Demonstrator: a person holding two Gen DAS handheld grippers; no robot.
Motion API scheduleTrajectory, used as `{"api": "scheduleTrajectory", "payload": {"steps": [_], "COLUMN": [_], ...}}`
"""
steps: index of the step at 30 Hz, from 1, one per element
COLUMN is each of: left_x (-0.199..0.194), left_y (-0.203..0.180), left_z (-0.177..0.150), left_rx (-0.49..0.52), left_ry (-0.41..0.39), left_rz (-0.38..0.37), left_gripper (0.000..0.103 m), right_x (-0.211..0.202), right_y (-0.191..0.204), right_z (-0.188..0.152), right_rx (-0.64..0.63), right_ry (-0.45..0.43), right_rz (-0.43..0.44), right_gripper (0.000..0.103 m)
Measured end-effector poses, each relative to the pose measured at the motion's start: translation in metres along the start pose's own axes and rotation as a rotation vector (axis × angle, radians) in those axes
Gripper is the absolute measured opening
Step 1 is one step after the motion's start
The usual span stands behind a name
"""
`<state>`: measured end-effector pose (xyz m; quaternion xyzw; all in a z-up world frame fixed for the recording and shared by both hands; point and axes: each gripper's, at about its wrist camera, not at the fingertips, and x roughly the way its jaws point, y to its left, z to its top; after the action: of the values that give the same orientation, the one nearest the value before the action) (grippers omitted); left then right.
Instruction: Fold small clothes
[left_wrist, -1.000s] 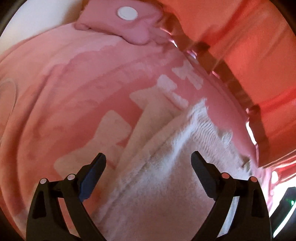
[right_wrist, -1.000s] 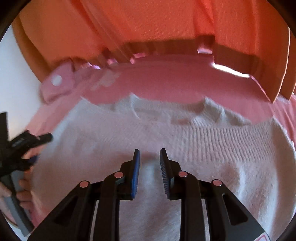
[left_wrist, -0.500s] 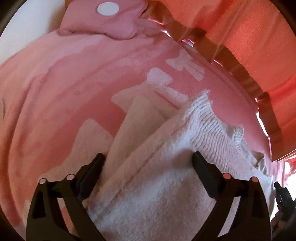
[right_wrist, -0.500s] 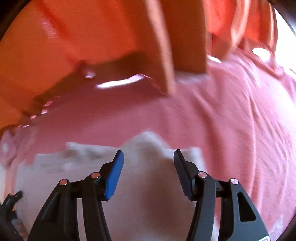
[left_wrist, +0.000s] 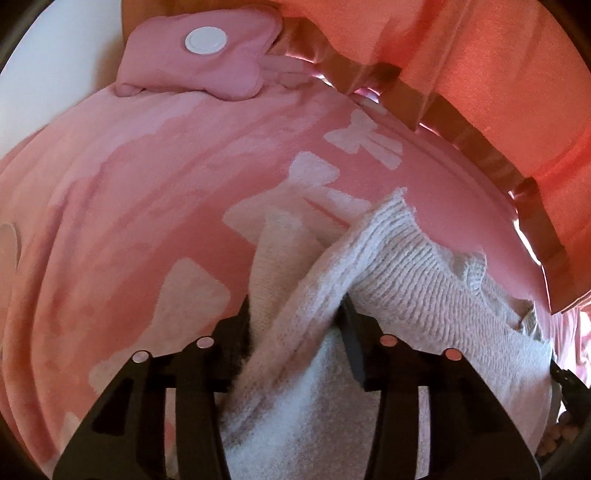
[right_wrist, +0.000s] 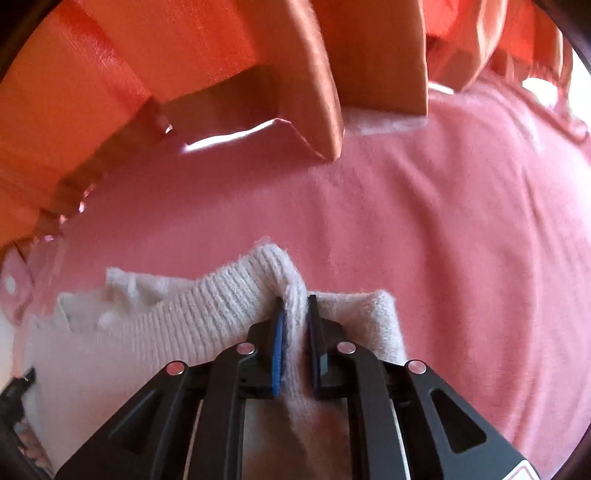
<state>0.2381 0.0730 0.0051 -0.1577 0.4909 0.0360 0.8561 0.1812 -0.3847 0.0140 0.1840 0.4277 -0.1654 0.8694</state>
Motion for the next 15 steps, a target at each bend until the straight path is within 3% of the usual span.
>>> {"api": "scheduleTrajectory", "payload": {"steps": [2, 4, 7, 9, 11, 14, 15], "left_x": [-0.003, -0.008, -0.012, -0.01, -0.006, -0.003, -0.003], "left_y": [0.005, 0.011, 0.017, 0.021, 0.022, 0.023, 0.023], "left_z": [0.0, -0.005, -0.016, -0.021, -0.02, -0.02, -0.02], "left_rx": [-0.033, -0.059, -0.077, -0.102, -0.112, -0.123, -0.126], "left_ry": [-0.006, -0.005, 0.01, 0.028, 0.038, 0.039, 0.037], "left_rz": [0.009, 0.034, 0.063, 0.054, 0.047, 0.036, 0.032], "left_gripper": [0.056, 0.066, 0.083, 0.084, 0.09, 0.094, 0.094], "right_x": [-0.027, -0.051, -0.051, -0.041, -0.035, -0.016, -0.013], "right_y": [0.012, 0.038, 0.086, 0.122, 0.152, 0.182, 0.183], "right_z": [-0.002, -0.011, -0.042, -0.067, -0.087, -0.112, -0.113], "right_rx": [-0.014, -0.089, -0.207, -0.281, -0.367, -0.47, -0.489], "right_ry": [-0.089, -0.13, -0.007, 0.097, 0.142, 0.206, 0.178], "right_rz": [0.009, 0.094, 0.285, 0.367, 0.381, 0.329, 0.31], "right_gripper": [0.019, 0.019, 0.019, 0.019, 0.019, 0.019, 0.019]}}
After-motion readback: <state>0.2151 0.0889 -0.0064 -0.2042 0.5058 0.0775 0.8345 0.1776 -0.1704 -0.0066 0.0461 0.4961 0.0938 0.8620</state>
